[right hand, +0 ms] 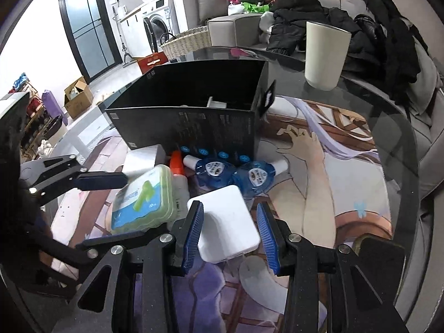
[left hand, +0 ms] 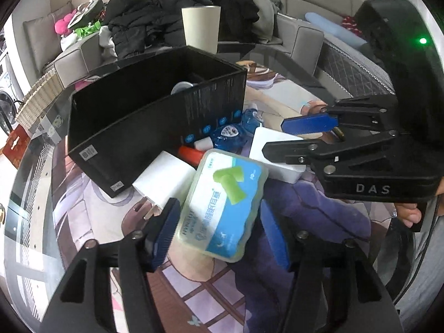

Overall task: Organize rigid objects
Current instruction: 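Grasp the green-and-white earplug case with the left tool while the right tool grasps the white charger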

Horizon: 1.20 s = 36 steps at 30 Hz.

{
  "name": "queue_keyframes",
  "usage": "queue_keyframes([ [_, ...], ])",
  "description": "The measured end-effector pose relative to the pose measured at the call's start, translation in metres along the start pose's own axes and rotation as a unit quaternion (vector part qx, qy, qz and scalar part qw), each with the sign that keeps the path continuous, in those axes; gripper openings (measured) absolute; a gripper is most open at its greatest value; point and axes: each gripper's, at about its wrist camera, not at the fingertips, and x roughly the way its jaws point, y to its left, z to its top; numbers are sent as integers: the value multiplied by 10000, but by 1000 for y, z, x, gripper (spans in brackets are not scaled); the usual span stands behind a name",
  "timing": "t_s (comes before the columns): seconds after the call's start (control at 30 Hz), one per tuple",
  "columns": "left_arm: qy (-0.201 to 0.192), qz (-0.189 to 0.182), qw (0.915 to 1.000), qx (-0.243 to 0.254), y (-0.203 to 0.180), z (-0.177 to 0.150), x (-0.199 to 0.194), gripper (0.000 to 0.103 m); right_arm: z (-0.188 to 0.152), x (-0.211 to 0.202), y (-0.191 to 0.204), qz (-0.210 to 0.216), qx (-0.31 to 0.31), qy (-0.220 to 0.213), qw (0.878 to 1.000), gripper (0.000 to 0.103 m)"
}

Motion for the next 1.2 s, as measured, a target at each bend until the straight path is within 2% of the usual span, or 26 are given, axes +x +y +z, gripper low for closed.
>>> queue_keyframes([
  [0.27,153,125,9997,-120,5,-6,-7,56,-3,-3,6,49,23,95,9999,41],
  [0.47,357,245,9980,-454,10,-23,-18,56,-11,-7,22,332,-30,373,9987,41],
  [0.57,363,194,9972,-626,11,-28,-22,54,-11,-7,25,330,-52,370,9988,41],
  [0.7,336,484,9969,-519,11,-30,-22,54,-8,-4,25,309,-32,340,9989,42],
  [0.77,310,548,9960,-636,17,-31,-22,54,-7,-2,27,264,-87,302,9992,45],
  [0.87,296,741,9934,-824,27,-32,-23,54,-9,9,28,279,-50,495,9984,49],
  [1.0,285,761,9928,-877,30,-33,-23,55,-13,15,37,90,-346,504,9981,49],
  [1.1,366,784,9925,-864,29,-33,-18,56,-11,15,32,218,-183,565,9980,49],
  [1.2,434,847,9920,-831,27,-33,-11,59,-11,16,33,141,-313,549,9979,50],
])
